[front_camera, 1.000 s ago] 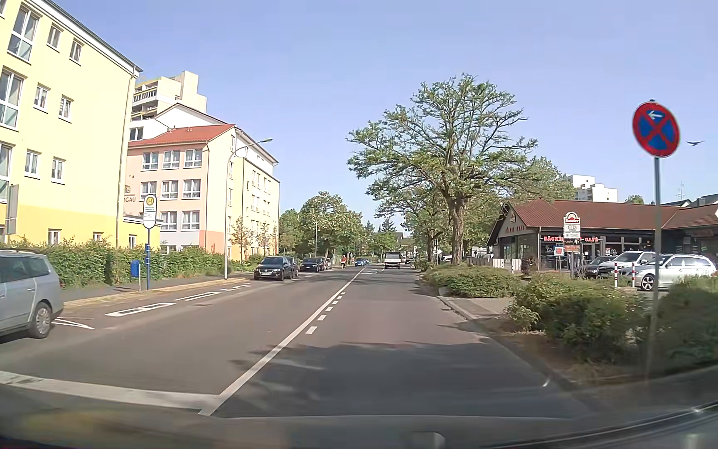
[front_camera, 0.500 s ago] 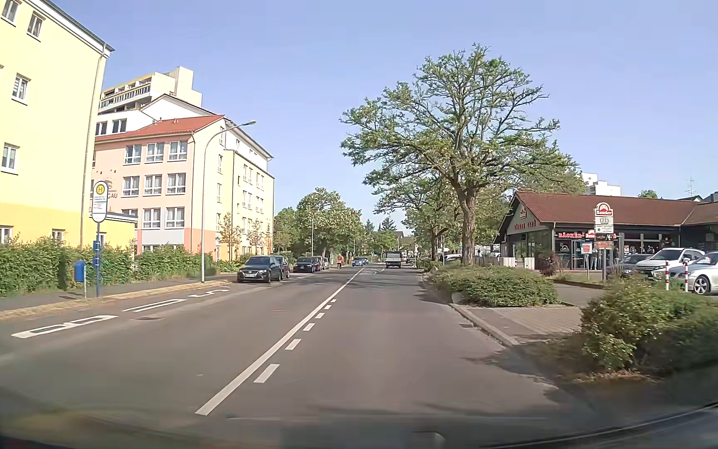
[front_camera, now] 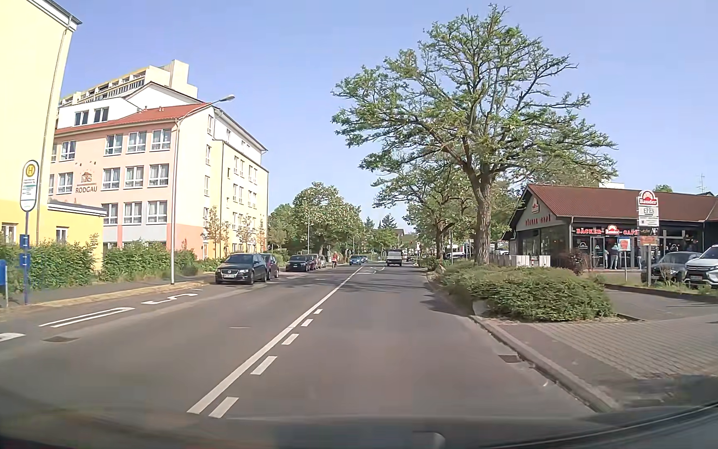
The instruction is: Follow the waypoints while adhering to traffic rules and regulations
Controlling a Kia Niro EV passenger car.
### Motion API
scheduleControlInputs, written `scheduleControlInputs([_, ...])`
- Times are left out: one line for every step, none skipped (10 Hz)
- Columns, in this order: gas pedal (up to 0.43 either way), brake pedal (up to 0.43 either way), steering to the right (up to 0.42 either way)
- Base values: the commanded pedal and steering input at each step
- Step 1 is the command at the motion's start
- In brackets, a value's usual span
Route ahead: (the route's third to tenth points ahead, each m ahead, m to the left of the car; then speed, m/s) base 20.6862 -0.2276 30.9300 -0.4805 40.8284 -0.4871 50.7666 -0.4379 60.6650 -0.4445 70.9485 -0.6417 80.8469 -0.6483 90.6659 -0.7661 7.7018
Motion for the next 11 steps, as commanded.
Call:
scheduleControlInputs([0.079,0.037,0.001])
scheduleControlInputs([0.079,0.030,0.001])
scheduleControlInputs([0.079,0.030,0.001])
scheduleControlInputs([0.079,0.030,0.001])
scheduleControlInputs([0.079,0.030,0.001])
scheduleControlInputs([0.079,0.030,0.001])
scheduleControlInputs([0.079,0.030,0.001])
scheduleControlInputs([0.079,0.030,0.001])
scheduleControlInputs([0.079,0.030,0.001])
scheduleControlInputs([0.079,0.037,0.002])
scheduleControlInputs([0.079,0.030,0.001])
